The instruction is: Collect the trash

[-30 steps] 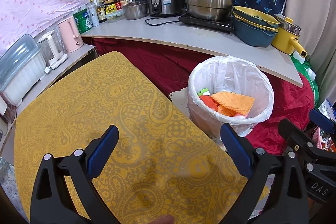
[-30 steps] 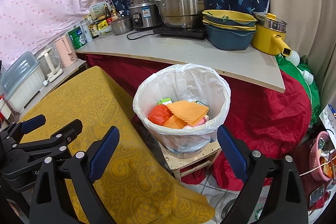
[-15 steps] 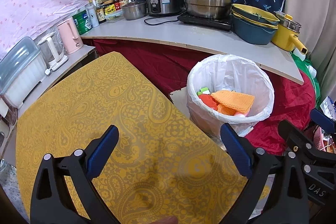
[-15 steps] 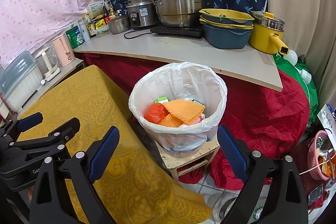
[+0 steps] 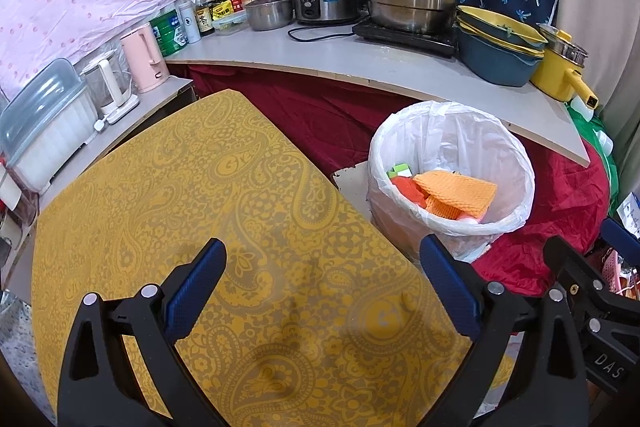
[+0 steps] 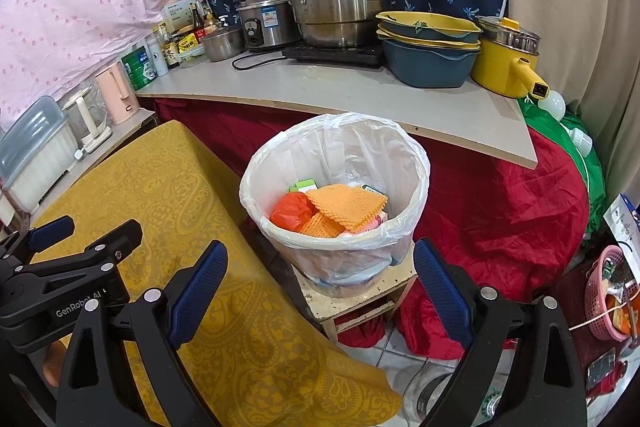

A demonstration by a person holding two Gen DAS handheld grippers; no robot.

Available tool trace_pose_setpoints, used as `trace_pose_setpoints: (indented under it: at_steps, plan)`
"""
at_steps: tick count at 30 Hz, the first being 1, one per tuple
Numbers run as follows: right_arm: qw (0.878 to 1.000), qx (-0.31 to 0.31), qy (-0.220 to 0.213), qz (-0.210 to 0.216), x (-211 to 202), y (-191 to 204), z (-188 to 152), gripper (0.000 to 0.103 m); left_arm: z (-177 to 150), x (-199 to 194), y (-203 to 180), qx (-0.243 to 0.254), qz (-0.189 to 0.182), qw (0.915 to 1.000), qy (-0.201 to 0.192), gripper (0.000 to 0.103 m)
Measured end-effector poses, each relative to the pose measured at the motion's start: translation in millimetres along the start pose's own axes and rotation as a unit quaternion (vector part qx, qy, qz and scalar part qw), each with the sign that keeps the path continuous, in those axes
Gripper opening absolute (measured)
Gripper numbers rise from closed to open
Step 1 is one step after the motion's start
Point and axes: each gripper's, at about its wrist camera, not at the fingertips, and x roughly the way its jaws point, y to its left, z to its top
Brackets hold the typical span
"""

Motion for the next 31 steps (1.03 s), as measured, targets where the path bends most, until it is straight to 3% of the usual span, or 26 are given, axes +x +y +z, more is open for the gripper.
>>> trace_pose_setpoints:
  at_steps: [31]
  plan:
    - [1.000,0.006,0.004,-0.006,5.2,-4.3,-7.0,0.090,-10.3,5.2,-13.5,0.038,-0.010,0.9992,0.002,0.093]
